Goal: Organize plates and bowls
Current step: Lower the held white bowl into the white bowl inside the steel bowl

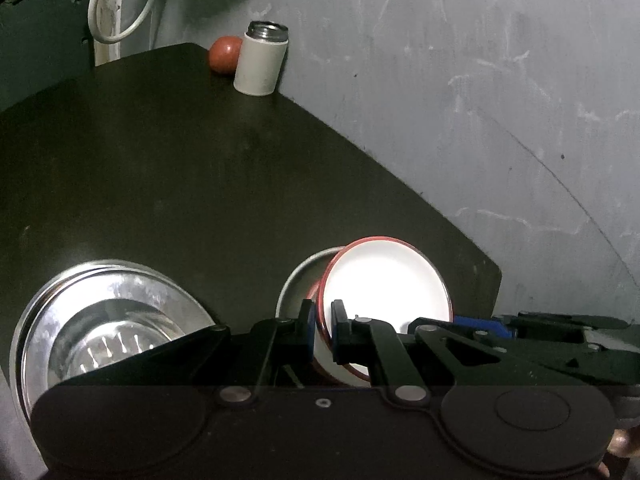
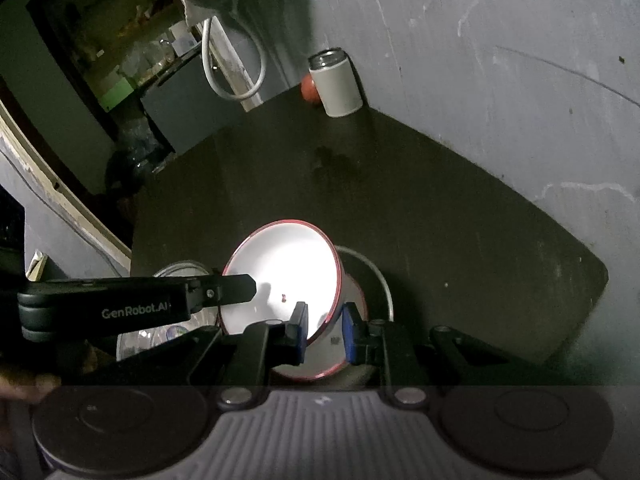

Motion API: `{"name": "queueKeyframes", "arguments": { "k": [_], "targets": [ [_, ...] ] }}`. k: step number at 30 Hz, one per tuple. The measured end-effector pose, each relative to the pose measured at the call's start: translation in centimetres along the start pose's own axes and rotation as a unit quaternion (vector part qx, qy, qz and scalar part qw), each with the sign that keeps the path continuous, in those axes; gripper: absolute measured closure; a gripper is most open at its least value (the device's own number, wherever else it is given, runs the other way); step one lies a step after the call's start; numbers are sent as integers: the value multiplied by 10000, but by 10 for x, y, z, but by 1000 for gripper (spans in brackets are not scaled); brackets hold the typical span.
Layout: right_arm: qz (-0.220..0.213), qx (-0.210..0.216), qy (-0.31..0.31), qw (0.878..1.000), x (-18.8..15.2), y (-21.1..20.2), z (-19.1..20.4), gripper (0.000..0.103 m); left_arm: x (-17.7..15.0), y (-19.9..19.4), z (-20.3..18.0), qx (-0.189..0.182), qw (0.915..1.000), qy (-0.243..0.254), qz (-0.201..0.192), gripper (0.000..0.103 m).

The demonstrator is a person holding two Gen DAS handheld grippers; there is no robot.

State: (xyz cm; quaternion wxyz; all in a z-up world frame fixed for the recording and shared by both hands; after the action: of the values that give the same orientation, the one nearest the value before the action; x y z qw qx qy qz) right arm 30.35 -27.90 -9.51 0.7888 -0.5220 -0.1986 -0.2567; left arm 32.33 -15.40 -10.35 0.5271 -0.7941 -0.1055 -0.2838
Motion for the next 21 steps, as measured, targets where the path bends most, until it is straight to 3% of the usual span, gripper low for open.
{"name": "queueKeyframes", "arguments": {
  "k": [21],
  "targets": [
    [288,-70,32,9996,-1,10,-9,82,-13,8,-5,151,9994,71,306,93]
  ]
}}
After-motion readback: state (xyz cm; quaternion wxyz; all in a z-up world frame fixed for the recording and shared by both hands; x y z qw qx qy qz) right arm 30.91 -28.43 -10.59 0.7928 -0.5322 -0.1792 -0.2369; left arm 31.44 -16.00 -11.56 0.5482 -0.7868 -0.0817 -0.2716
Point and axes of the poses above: each gripper's, at about its wrist camera, not at the fingertips, and y roughly the way its jaws point, z to its left, x to its top, the point moved 10 cm from there along y, roughly the way its jaws point, and after that the axes turned 1 degree about y, right-handed, at the moved point
